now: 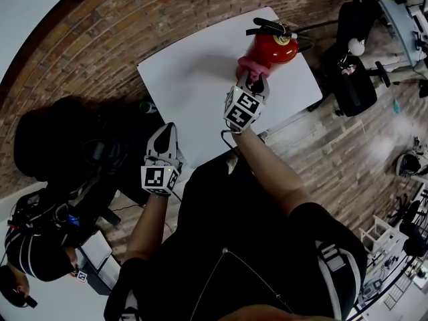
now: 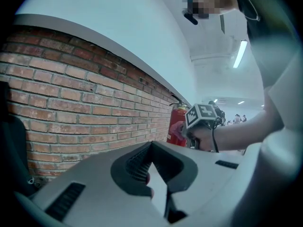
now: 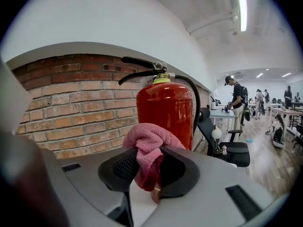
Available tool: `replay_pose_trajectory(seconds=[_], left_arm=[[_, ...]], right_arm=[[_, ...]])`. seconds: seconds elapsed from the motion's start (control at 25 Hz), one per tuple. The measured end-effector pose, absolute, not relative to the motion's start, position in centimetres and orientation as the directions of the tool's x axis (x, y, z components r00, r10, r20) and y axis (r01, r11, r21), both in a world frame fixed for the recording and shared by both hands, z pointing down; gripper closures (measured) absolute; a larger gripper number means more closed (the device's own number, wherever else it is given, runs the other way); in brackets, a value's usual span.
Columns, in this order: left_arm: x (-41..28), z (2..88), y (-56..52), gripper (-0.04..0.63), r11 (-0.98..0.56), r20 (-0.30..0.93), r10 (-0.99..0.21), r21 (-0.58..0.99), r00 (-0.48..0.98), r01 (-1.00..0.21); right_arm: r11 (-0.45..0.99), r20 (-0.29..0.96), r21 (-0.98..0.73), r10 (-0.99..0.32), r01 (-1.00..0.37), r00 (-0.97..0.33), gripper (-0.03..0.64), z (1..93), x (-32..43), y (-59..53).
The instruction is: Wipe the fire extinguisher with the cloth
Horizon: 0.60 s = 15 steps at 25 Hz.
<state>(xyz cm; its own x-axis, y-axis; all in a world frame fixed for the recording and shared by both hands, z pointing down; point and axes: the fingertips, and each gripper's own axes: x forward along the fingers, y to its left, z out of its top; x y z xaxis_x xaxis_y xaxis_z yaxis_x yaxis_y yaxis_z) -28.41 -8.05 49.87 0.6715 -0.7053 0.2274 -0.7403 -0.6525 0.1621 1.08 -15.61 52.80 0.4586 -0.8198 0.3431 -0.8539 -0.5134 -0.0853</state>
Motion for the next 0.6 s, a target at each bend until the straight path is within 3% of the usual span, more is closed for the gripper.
replay_pose_trajectory(seconds=[0.6], left_arm=[[-29.1,51.3,-8.0,0.577,-0.635,0.265,-0.709,0.164,0.654,-0.755]], right_arm=[[-0.515,0.369,-0.057,-0.807,-0.855,0.461,0.503,57.4,0.5,-16.3]])
